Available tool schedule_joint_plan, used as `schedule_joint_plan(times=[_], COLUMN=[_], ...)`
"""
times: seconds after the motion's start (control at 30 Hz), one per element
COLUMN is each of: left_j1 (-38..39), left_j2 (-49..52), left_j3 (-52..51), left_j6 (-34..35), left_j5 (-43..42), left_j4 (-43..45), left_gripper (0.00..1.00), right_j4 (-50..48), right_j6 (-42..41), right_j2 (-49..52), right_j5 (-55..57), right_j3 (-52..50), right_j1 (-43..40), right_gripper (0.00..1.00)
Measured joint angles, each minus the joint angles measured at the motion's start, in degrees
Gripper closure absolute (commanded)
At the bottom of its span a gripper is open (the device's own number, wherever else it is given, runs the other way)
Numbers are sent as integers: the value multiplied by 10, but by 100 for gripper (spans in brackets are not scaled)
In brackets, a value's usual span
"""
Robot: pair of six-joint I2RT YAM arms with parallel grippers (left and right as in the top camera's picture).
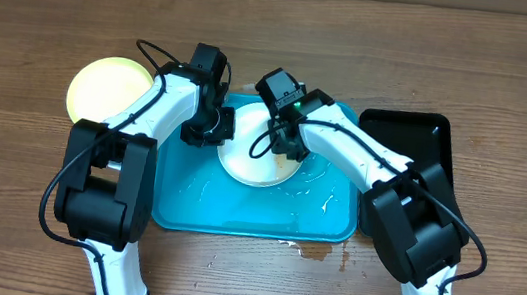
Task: Clean dirty plates on tray and stack at the side
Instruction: 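Wipe the white plate surface with the sponge in the right gripper, then return the sponge to the black tray with the right gripper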
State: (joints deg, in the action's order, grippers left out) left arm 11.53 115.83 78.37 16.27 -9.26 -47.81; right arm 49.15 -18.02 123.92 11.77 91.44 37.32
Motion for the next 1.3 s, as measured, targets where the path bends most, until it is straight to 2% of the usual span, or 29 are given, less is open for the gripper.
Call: schedule_joint_plan(times=[0.23,0.67,0.9,1.07,1.3], left_j1=[0,0,0,0,0], left_j2=[0,0,0,0,0], left_j3=[0,0,0,0,0], left_j6=[0,0,0,0,0], left_j5=[0,0,0,0,0], left_j4=[0,0,0,0,0], left_gripper=[96,96,96,96,96], right_j4=[-12,-7,59,116,227], right_j6=[3,3,1,1,23], right_j2=[5,11,27,28,15], right_j5=[-28,-149,-266,-325,-351], right_j3=[2,19,78,169,233], right_j1=[2,0,-37,-97,-189], right_gripper=[96,96,96,96,96])
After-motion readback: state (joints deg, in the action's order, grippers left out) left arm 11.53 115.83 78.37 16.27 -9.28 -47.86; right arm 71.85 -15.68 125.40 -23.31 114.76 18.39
